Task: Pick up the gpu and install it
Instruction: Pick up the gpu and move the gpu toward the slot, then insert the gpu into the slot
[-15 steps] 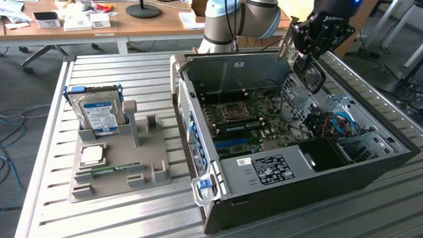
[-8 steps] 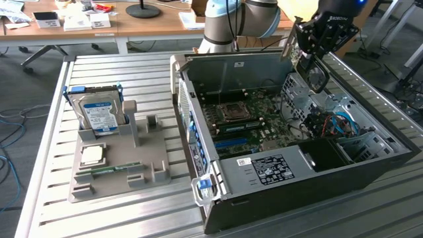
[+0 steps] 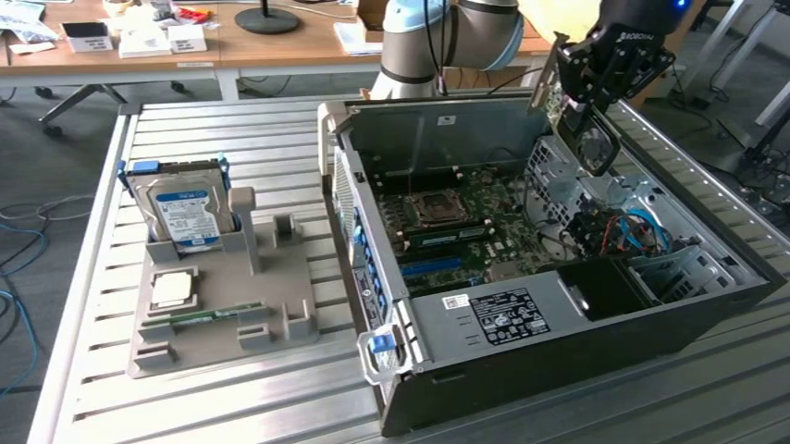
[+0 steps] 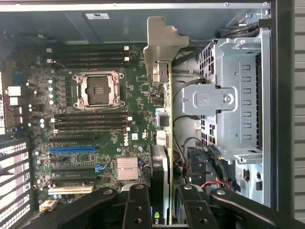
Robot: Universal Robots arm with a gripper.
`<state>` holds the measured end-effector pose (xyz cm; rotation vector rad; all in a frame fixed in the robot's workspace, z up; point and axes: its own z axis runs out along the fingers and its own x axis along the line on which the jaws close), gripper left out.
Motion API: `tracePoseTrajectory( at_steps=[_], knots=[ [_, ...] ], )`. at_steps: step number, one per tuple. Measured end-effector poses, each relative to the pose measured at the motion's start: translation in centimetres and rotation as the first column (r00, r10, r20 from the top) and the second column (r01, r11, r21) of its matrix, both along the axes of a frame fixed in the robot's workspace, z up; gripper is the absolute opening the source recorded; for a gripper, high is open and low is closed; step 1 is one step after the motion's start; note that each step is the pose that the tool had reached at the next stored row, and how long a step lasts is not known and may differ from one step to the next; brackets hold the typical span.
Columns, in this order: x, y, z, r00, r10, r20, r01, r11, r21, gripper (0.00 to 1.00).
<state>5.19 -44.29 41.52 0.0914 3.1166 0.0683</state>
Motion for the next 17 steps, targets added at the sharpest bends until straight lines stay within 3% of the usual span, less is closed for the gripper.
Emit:
tracePoseTrajectory(
  at_steps=[17],
  knots=[
    [0.01, -0.04, -0.29, 1.0000, 0.000, 0.0000, 0.000, 1.0000, -0.0002, 0.27]
  ],
)
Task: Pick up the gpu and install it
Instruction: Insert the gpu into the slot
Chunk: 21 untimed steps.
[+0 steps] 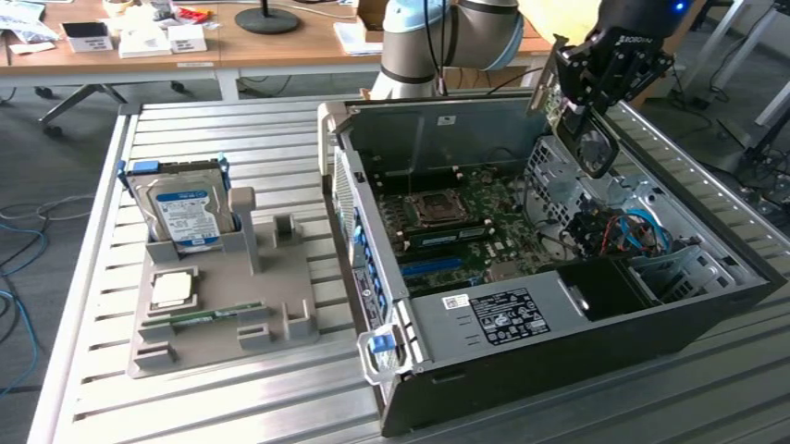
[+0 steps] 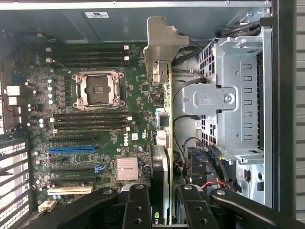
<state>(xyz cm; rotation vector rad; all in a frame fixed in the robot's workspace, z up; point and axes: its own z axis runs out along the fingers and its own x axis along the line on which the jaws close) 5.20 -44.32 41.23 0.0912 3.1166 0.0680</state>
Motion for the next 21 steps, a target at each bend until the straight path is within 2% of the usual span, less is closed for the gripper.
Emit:
tracePoseTrajectory(
  at_steps=[8, 14, 17, 21],
  knots=[
    [0.00, 0.00, 0.00, 1.0000, 0.005, 0.0000, -0.005, 1.0000, -0.0001, 0.27],
    [0.00, 0.00, -0.01, 0.9975, 0.070, 0.0000, -0.070, 0.9975, -0.0002, 0.27],
    [0.00, 0.00, -0.03, 0.9927, 0.121, 0.0000, -0.121, 0.9927, -0.0002, 0.27],
    [0.00, 0.00, -0.06, 0.9808, 0.195, 0.0000, -0.195, 0.9808, -0.0003, 0.27]
  ],
)
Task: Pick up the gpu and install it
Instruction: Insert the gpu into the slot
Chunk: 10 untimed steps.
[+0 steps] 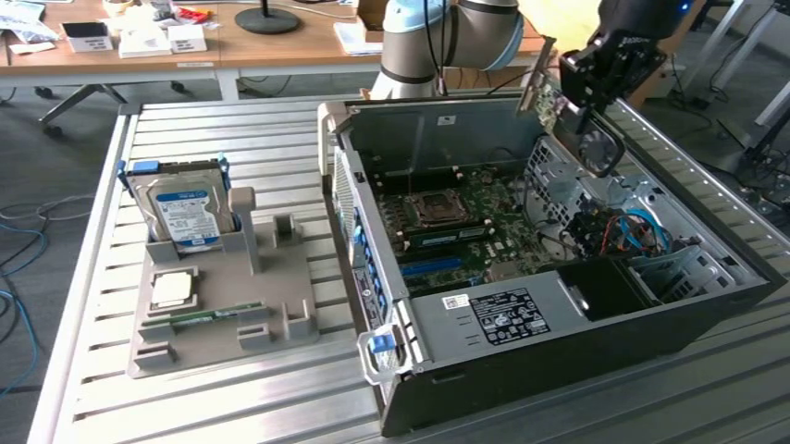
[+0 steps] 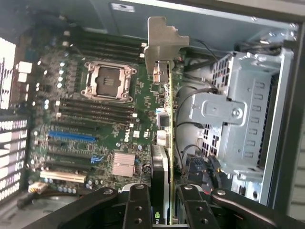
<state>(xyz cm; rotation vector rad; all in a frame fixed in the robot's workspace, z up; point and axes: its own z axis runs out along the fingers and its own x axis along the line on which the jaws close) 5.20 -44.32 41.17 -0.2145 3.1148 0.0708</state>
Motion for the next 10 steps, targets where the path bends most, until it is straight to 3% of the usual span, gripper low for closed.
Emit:
tracePoseTrajectory(
  at_steps=[5, 10],
  knots=[
    [0.00, 0.00, -0.04, 0.9960, 0.090, 0.0000, -0.090, 0.9960, 0.0001, 0.27],
    [0.00, 0.00, -0.09, 0.9836, 0.180, 0.0000, -0.180, 0.9836, 0.0001, 0.27]
  ],
)
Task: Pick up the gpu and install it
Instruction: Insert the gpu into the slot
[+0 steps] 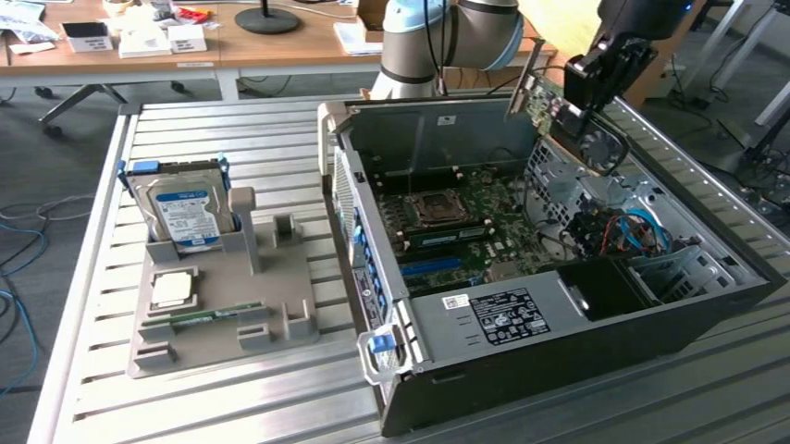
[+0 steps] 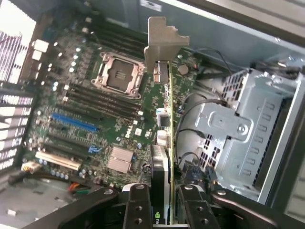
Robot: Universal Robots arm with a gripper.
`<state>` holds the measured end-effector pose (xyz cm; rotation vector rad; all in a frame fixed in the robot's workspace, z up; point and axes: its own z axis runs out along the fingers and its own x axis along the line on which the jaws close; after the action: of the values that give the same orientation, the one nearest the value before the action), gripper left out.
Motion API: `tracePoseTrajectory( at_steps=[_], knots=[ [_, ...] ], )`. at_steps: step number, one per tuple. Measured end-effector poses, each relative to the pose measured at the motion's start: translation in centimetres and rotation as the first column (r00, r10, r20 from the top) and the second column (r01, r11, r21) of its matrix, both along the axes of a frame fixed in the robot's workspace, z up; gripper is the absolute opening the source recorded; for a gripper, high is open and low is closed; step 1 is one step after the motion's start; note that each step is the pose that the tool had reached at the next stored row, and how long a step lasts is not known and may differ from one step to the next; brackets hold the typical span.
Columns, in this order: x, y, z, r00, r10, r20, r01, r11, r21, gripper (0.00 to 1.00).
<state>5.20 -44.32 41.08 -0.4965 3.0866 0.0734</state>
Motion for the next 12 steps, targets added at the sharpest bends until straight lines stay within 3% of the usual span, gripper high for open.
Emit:
tracePoseTrajectory(
  at_steps=[6, 12],
  knots=[
    [0.00, 0.00, -0.05, 0.9940, 0.109, 0.0000, -0.109, 0.9940, 0.0000, 0.27],
    [0.00, 0.00, -0.09, 0.9762, 0.217, -0.0001, -0.217, 0.9762, 0.0000, 0.27]
  ],
)
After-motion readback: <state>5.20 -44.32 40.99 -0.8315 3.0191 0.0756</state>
